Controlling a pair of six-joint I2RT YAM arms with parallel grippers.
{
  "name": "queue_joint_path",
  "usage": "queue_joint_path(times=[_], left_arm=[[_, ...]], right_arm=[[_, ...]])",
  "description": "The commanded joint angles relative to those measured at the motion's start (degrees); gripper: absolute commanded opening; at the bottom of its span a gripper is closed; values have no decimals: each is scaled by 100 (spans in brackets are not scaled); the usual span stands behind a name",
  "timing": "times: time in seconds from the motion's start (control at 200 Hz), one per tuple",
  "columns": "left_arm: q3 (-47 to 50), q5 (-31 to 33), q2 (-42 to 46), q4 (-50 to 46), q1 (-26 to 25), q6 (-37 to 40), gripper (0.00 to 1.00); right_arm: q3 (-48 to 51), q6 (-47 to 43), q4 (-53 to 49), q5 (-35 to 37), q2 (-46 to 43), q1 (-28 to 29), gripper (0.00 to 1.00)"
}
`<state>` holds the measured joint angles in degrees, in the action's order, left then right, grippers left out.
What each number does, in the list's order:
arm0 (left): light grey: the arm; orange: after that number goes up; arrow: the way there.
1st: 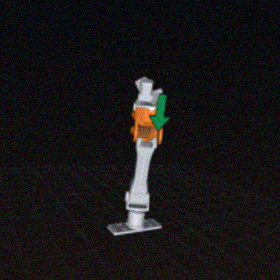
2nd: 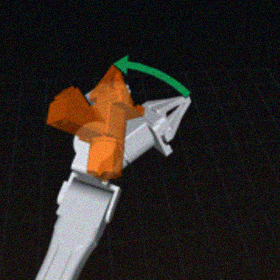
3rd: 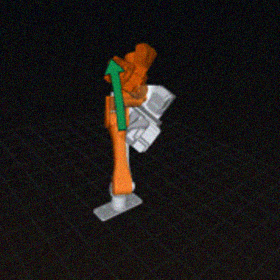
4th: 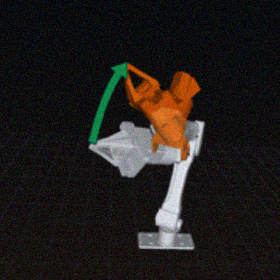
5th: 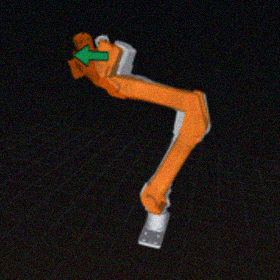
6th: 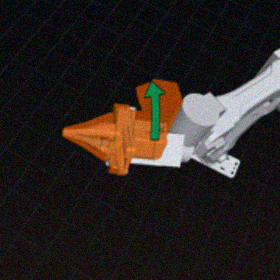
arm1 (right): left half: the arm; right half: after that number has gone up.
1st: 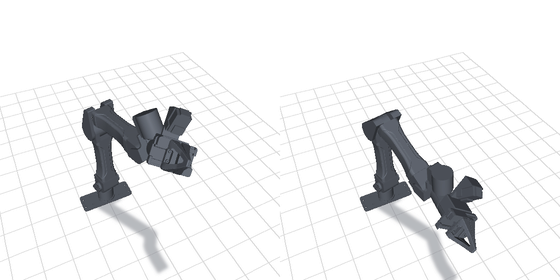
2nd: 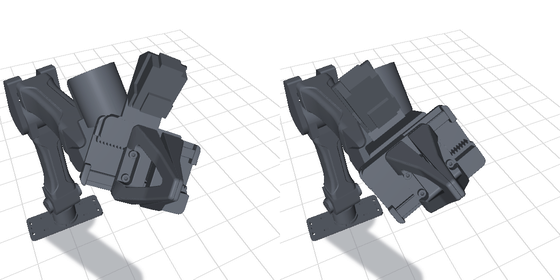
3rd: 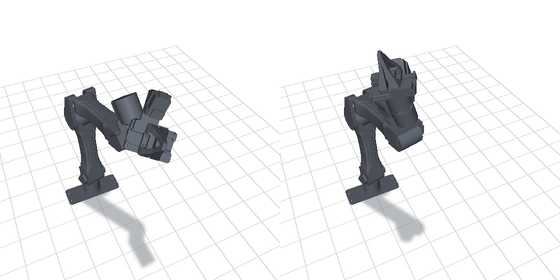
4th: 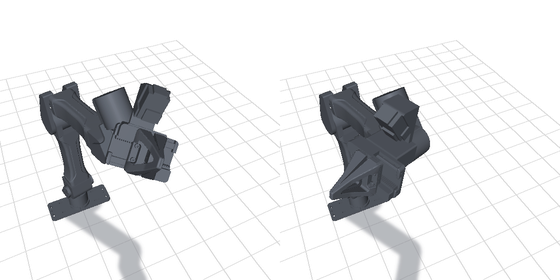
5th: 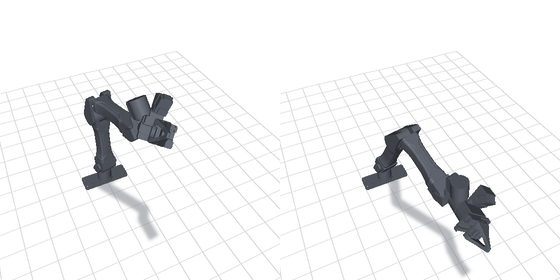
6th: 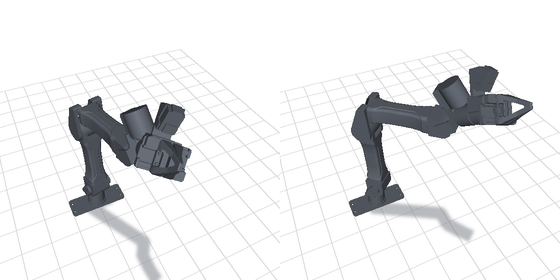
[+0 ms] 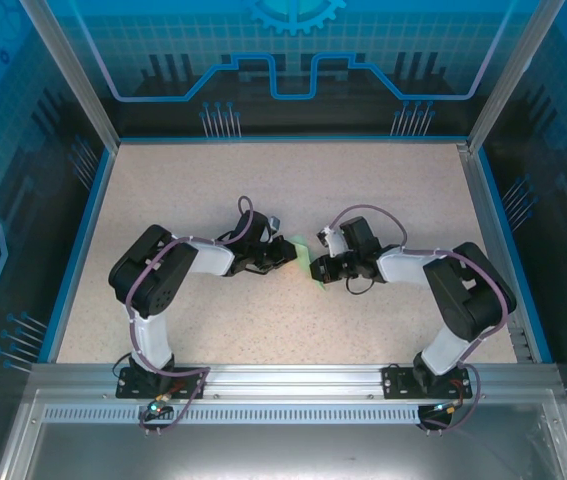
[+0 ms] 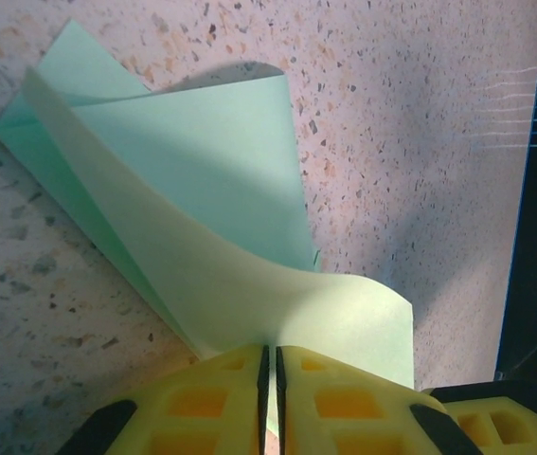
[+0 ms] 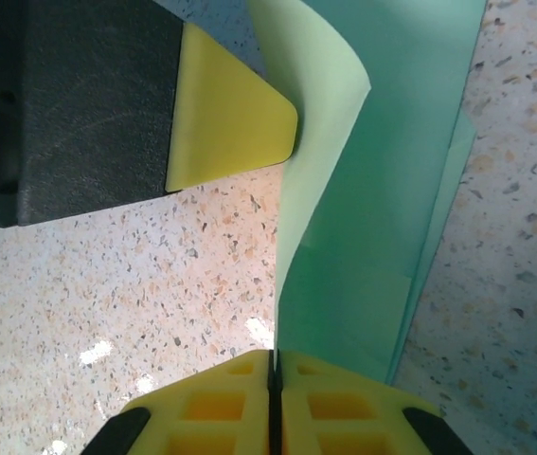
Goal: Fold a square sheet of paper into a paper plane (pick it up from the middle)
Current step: Fold the wing for the fifth time at the center of the table.
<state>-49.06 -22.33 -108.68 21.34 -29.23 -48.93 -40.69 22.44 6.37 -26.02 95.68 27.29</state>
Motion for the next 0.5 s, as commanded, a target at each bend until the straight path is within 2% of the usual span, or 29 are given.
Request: queue_joint_path(times=[0.0, 0.495], left_arm=[[16, -222, 201, 172, 40, 151, 16], [407, -281, 332, 644, 41, 122, 17]], right_arm=[[154, 320, 417, -465, 145, -130, 8], [516, 1159, 1233, -803, 385, -339, 6]])
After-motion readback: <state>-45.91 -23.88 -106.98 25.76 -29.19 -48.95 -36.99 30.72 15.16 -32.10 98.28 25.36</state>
